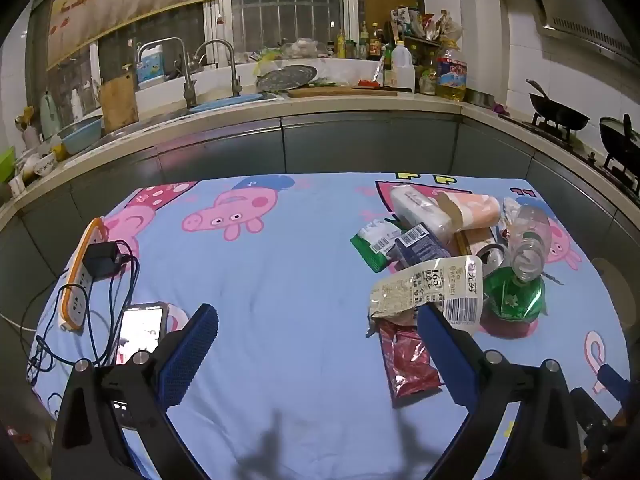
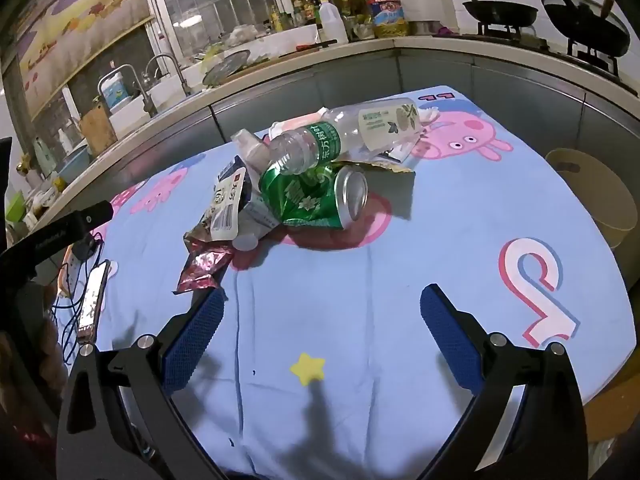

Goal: Collect trash
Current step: 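Move both tools toward the trash pile on the tablecloth, then grasp the red wrapper with the left tool while the right tool grasps the white snack bag, then carry both items to the beige bin and open both tools over it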

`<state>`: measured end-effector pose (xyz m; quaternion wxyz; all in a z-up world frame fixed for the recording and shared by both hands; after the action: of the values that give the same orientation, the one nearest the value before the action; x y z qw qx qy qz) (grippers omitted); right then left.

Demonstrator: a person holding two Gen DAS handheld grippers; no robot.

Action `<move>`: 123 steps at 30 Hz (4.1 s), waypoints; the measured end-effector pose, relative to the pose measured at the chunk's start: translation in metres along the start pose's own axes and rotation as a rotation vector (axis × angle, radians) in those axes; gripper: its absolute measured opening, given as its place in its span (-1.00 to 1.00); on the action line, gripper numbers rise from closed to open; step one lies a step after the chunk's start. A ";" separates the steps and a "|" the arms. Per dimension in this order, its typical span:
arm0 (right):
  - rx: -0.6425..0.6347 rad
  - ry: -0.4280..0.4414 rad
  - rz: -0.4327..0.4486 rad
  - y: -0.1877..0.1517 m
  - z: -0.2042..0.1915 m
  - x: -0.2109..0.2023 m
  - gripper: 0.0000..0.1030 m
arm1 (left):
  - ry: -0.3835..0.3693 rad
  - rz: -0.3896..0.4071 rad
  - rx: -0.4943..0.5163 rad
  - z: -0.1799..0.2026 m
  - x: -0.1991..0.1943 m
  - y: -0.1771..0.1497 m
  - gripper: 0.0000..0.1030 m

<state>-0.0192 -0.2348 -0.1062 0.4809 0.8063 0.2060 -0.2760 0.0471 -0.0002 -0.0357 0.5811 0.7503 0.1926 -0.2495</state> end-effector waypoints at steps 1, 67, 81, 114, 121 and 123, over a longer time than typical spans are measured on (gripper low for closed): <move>0.002 0.002 -0.001 0.000 0.000 0.000 0.88 | 0.002 0.002 0.000 0.001 -0.001 0.000 0.93; -0.010 0.392 -0.238 0.016 -0.070 0.052 -0.96 | -0.398 -0.259 -0.017 0.031 0.076 -0.083 -0.98; 0.121 0.300 -0.331 -0.029 0.021 0.049 0.03 | -0.363 -0.272 -0.014 0.018 0.066 -0.097 -0.04; -0.451 0.205 -0.181 -0.025 -0.031 0.067 -0.90 | -0.483 -0.278 0.053 0.059 0.041 -0.089 -0.95; -0.323 0.262 -0.076 -0.005 -0.007 0.018 -0.90 | -0.558 -0.228 0.076 0.080 0.017 -0.065 -0.96; -0.287 0.253 -0.040 0.000 0.004 0.007 -0.90 | -0.596 -0.213 0.098 0.093 0.010 -0.052 -0.96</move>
<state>-0.0149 -0.2382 -0.1126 0.5558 0.7534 0.3180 -0.1496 0.0109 -0.0777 -0.1006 0.5459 0.6469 0.0792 -0.5265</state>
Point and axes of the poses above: each gripper's, at about its wrist camera, not at the fingertips, and x roughly the way its jaws point, z to its right, y to its top, the point moved 6 cm from there along x, roughly the way its jaws point, and after that the axes turned 11 degrees about x, right-handed, at the moved point
